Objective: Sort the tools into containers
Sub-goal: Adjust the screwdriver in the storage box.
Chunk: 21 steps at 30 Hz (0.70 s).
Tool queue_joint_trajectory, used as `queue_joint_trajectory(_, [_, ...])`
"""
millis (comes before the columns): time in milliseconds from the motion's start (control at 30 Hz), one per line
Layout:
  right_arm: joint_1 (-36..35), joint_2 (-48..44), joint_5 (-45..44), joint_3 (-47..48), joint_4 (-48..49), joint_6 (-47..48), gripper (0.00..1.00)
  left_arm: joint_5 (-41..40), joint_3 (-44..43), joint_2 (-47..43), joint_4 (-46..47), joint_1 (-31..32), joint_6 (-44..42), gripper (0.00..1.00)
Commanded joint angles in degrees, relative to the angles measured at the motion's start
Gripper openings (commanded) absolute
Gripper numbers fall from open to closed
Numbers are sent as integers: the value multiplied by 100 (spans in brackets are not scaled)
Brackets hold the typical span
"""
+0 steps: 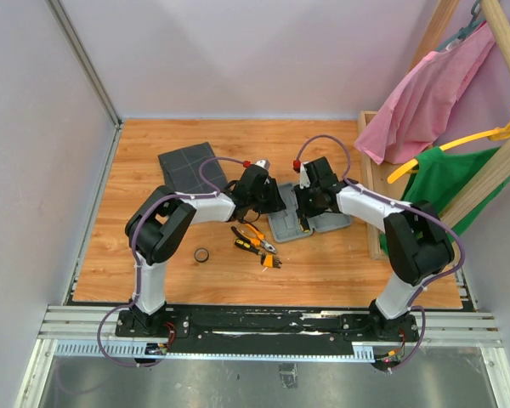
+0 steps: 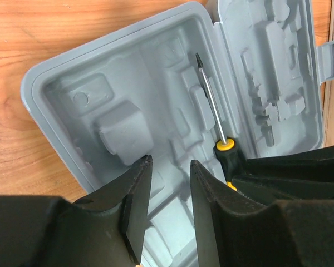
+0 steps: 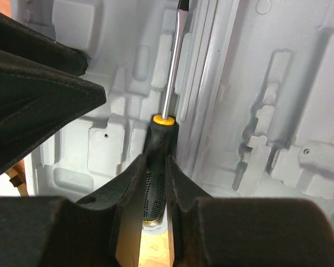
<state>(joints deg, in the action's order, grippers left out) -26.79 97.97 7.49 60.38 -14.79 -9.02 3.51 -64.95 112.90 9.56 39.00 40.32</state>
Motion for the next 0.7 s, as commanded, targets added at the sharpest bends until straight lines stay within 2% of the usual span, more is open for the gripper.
queue_joint_trajectory(0, [2, -78, -272, -308, -692, 145, 20, -173, -26, 117, -283, -60, -63, 40])
queue_joint_trajectory(200, [-2, -129, -187, -480, -566, 30, 24, -215, -332, 52, -439, -60, -169, 41])
queue_joint_trajectory(367, [-2, -377, -158, -544, -530, 18, 34, -187, -522, 57, -499, -60, -141, 41])
queue_joint_trajectory(667, [-2, -710, -86, -522, -578, -20, 38, -172, -530, 24, -490, -60, -97, 41])
